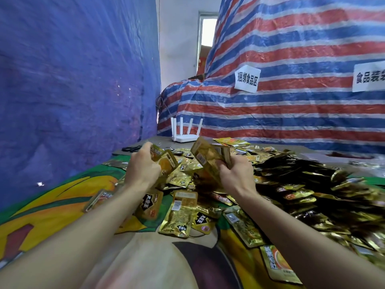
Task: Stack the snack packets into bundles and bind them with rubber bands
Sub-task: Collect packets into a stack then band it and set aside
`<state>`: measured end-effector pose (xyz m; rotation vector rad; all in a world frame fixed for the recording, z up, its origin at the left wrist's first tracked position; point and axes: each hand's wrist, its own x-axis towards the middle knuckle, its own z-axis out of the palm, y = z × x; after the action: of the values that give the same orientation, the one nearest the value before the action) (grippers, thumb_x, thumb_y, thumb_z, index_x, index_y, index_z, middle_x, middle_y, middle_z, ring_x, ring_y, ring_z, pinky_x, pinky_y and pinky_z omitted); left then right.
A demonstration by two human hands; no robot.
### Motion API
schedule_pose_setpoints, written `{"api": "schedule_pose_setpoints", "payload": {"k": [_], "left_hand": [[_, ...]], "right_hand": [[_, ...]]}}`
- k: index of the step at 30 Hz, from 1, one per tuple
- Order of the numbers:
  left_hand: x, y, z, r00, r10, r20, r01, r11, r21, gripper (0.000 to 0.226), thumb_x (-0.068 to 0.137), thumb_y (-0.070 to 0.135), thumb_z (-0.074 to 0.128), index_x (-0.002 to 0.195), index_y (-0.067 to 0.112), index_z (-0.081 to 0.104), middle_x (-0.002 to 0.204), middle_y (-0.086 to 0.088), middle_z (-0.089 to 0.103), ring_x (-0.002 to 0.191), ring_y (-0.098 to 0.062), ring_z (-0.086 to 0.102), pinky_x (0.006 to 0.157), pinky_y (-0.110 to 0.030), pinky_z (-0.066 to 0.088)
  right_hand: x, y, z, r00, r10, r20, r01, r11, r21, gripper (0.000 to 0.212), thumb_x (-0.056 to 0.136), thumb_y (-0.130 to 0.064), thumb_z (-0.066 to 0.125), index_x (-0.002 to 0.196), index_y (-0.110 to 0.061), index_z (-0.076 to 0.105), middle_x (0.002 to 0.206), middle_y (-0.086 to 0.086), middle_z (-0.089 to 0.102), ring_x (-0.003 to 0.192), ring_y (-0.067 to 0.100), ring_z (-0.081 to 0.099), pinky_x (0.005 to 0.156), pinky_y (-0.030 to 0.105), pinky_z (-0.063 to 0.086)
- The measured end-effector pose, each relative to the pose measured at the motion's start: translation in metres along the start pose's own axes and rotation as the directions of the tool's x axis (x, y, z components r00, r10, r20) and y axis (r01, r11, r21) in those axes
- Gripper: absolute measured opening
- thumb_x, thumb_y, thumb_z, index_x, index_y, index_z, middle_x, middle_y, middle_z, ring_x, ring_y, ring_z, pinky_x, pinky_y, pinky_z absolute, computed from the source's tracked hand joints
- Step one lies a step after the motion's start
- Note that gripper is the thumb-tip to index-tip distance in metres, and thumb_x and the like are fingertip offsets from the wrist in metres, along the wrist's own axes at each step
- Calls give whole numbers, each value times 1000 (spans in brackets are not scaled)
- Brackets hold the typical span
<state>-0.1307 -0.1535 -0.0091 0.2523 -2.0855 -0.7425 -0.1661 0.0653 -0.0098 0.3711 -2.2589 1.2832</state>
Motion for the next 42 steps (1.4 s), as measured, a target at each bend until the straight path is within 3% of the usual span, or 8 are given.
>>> {"api": "schedule_pose_setpoints", "payload": {"k": [6,11,17,21,26,32,38,42], "left_hand": [[-4,10,5,973,-96,-211,52,977,-206,29,95,-6,53,120,10,56,77,7,54,68,-10,52,54,-24,37],[-11,29,4,943,-126,-308,-6,919,-395,31,97,-4,55,124,9,51,91,3,57,71,4,50,51,-2,41],[-27,39,10,939,-103,-328,-67,880,-470,50,95,-9,53,140,9,38,112,-3,49,84,6,56,60,-1,42],[-48,26,26,945,-268,-188,126,829,-544,53,96,-7,54,140,16,35,100,-8,57,75,-13,54,53,-9,42],[-65,18,33,994,73,84,-26,889,-457,71,87,-7,65,135,36,36,95,11,55,72,-9,57,55,-10,46],[-68,11,28,835,223,504,-84,955,-284,79,78,0,74,135,36,33,101,2,61,92,-14,64,79,-22,53],[-68,11,27,878,183,443,-60,959,-278,73,80,-6,72,130,35,39,96,0,65,85,-17,66,71,-26,56],[-62,12,25,965,9,260,109,893,-437,64,76,-11,79,114,31,49,98,2,64,79,-13,66,54,-9,49]], "right_hand": [[-11,1,-8,992,72,-103,-48,974,222,20,101,-25,61,81,-24,66,76,-13,66,69,7,64,45,10,45],[-18,-3,-16,974,129,-186,-51,925,376,24,102,-27,59,79,-27,65,82,-5,72,73,11,71,57,21,58],[-26,-4,-21,956,169,-239,-40,884,466,24,103,-29,57,80,-31,64,85,-6,73,76,14,73,64,34,63],[-36,1,-13,956,235,-174,-119,857,502,17,104,-30,53,93,-29,66,98,0,74,89,20,73,78,46,63],[-44,7,-6,952,299,-66,-226,831,508,20,105,-31,52,90,-28,65,95,-3,73,89,17,72,80,45,62],[-41,5,-16,967,235,-98,-173,889,424,34,106,-38,47,87,-19,68,87,0,73,81,17,71,60,31,57],[-46,4,-19,980,172,-99,-124,920,372,34,107,-38,44,88,-21,67,87,-4,73,81,15,71,64,35,60],[-47,4,-24,984,71,-166,-18,953,301,31,106,-38,47,91,-23,70,90,0,70,82,16,66,66,33,56]]}}
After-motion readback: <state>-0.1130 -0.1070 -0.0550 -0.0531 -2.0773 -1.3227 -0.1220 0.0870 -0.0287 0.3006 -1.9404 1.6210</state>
